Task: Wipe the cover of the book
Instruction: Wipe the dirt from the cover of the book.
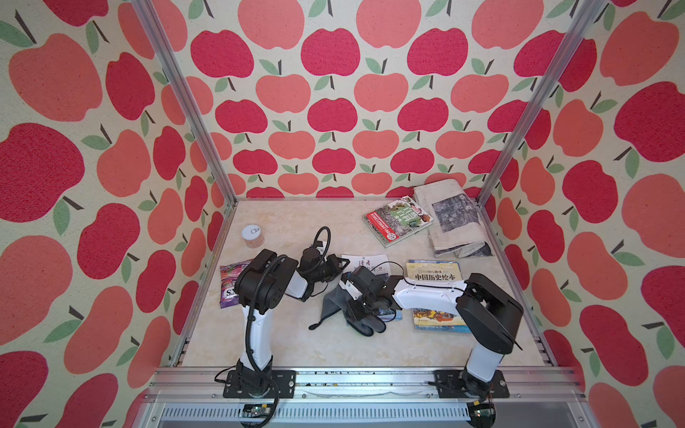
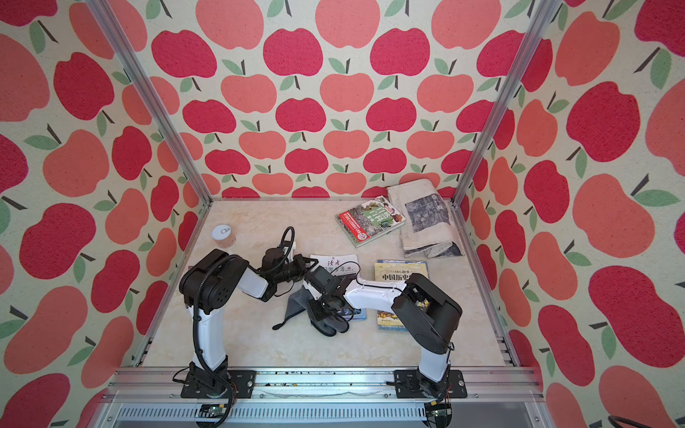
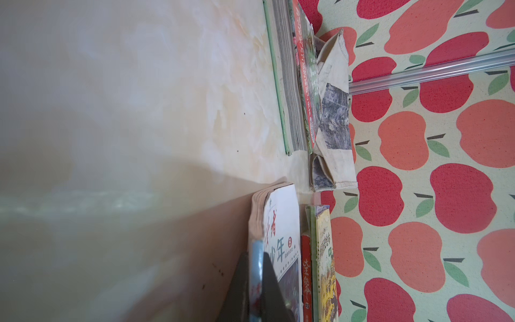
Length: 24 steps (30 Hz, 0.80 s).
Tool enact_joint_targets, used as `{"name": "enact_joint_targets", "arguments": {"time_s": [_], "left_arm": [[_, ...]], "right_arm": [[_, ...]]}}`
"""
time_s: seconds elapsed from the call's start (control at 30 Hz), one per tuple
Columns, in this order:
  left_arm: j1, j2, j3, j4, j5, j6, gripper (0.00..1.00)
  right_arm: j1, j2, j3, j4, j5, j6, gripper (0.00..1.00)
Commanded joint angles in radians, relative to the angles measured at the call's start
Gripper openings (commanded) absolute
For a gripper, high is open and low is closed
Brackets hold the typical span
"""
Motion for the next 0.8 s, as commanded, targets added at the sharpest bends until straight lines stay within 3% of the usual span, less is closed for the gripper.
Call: {"name": "enact_joint_targets", "arguments": {"time_s": [0.0, 0.17, 0.5, 0.77], "left_arm": [[-0.003, 0.022, 0.035, -0.015, -0.003, -0.011, 0.0], [0.001, -0.016, 0.029, -0.058, 0.0, 0.011, 0.0], [0.008, -0.033, 0.012, -0.069, 0.017, 0.022, 0.0], [0.005, -0.029, 0.026, -0.078, 0.022, 0.025, 0.0]], "right_arm": [[0.021, -0.01, -0.041, -0.032, -0.024, 0.037, 0.0], [-0.013, -0.063, -0.095, -0.048, 0.004, 0.034, 0.0], [-0.195, -0.267, -0.315, -0.119, 0.055, 0.032, 0.0], [-0.259, -0.394, -0.331, -0.197, 0.111, 0.014, 0.0]]}}
